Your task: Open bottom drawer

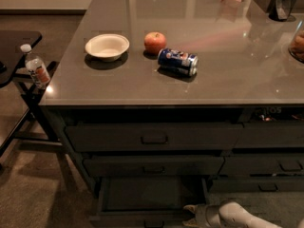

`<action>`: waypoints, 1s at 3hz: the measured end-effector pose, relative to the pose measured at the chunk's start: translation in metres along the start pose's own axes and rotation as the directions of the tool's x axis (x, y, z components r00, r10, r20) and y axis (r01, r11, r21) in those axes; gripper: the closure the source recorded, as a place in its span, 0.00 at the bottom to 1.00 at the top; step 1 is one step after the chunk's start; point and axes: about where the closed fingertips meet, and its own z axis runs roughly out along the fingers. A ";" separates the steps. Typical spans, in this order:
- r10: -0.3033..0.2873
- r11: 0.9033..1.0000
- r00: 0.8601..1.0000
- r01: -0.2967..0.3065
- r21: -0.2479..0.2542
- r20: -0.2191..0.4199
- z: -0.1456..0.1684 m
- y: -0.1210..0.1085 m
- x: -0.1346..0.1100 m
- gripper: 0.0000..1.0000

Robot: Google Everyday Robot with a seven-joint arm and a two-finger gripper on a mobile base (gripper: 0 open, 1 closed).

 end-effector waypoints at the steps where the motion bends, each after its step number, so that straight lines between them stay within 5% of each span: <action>1: 0.000 1.000 1.000 0.000 0.000 0.000 -0.003 -0.001 -0.002 1.00; 3: 0.000 1.000 1.000 0.000 0.000 0.000 -0.003 -0.001 -0.002 0.58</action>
Offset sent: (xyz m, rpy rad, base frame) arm -0.0002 -0.0004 0.0031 0.0000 0.0000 0.0001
